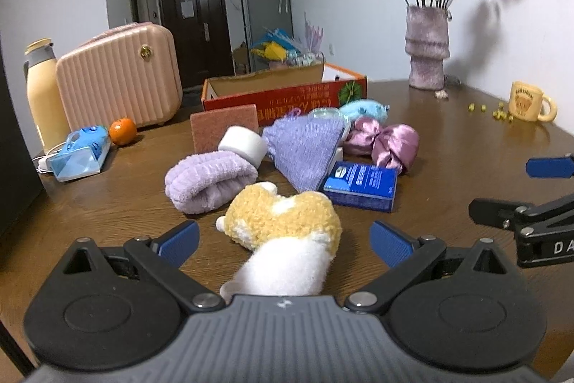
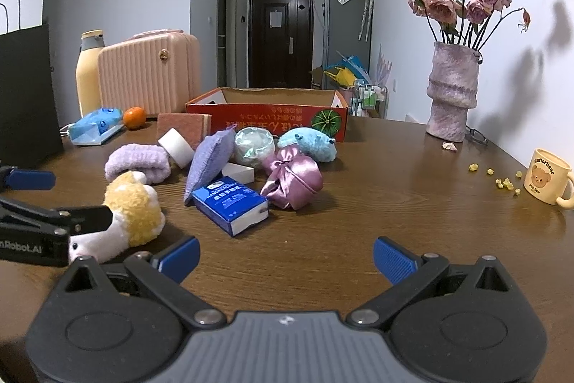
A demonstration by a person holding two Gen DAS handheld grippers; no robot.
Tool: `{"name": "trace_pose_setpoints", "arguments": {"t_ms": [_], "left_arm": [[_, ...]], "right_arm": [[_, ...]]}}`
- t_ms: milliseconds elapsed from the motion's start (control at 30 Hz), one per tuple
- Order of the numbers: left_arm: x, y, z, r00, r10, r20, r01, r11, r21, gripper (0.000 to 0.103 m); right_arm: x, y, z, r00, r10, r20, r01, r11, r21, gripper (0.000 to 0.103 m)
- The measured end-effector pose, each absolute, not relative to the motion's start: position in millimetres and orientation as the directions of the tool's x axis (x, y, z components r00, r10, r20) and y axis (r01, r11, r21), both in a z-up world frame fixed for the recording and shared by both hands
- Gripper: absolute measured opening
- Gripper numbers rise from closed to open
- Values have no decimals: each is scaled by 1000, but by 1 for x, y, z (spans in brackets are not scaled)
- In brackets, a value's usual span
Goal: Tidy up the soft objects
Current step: 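Move the left gripper to the white-and-yellow plush lamb and close on it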
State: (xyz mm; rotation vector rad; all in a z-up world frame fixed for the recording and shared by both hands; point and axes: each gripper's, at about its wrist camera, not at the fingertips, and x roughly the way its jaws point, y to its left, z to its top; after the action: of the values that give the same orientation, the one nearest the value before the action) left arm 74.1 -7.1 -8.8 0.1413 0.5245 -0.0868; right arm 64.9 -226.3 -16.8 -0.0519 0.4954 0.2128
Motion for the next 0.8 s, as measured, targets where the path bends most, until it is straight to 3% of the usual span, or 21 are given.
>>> {"name": "trace_pose_setpoints", "arguments": {"t_ms": [333, 800], "left_arm": [[111, -9, -22, 793, -37, -608, 165, 974, 156, 103], [148, -9, -39, 705, -81, -704, 191, 978, 79, 100]], "right_arm": [[85, -224, -25, 846, 181, -501, -208, 978, 1, 103], [101, -216, -32, 831, 158, -533, -201, 979, -23, 103]]}}
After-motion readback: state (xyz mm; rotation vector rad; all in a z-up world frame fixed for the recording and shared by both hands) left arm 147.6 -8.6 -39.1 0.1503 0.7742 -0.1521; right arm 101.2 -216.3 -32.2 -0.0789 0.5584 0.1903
